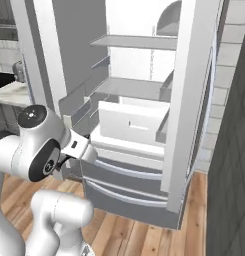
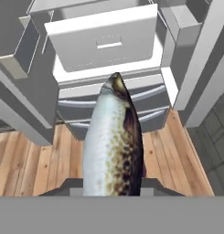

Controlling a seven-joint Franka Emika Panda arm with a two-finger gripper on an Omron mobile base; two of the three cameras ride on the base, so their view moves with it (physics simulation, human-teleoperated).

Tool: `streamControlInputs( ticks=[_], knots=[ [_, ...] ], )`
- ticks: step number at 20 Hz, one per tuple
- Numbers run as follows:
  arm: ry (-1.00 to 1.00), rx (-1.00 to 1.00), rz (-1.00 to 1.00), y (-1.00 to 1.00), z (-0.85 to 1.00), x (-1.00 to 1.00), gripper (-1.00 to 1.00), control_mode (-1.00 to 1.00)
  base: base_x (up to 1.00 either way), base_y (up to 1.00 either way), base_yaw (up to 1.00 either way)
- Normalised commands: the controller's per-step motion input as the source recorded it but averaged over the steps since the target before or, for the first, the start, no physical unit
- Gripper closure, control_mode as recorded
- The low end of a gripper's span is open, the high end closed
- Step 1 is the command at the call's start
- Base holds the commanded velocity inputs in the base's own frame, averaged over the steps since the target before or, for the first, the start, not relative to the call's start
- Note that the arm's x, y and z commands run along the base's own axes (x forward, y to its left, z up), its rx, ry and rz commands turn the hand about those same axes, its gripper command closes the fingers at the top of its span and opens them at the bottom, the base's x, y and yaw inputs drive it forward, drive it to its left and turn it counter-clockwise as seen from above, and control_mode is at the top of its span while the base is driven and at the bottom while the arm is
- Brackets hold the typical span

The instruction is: Take the cheese, fish, and garlic from the fridge and place them on the plate on the dining counter to create an appetizer plate.

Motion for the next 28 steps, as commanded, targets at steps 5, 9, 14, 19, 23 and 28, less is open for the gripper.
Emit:
streamControlInputs(
  ticks=[5, 9, 14, 19, 23, 28],
  knots=[
    [0.0, 0.0, 0.0, 0.0, 0.0, 0.0, 1.0, 1.0, -0.95, 0.6, 0.06],
    [0.0, 0.0, 0.0, 0.0, 0.0, 0.0, 1.0, 1.0, -0.98, 0.74, 0.08],
    [0.0, 0.0, 0.0, 0.0, 0.0, 0.0, 1.0, 1.0, -1.0, 0.78, 0.08],
    [0.0, 0.0, 0.0, 0.0, 0.0, 0.0, 1.0, 1.0, -1.0, 0.76, 0.08],
    [0.0, 0.0, 0.0, 0.0, 0.0, 0.0, 1.0, 1.0, -1.0, 0.78, 0.08],
    [0.0, 0.0, 0.0, 0.0, 0.0, 0.0, 1.0, 1.0, -1.0, 0.87, 0.1]
  ],
)
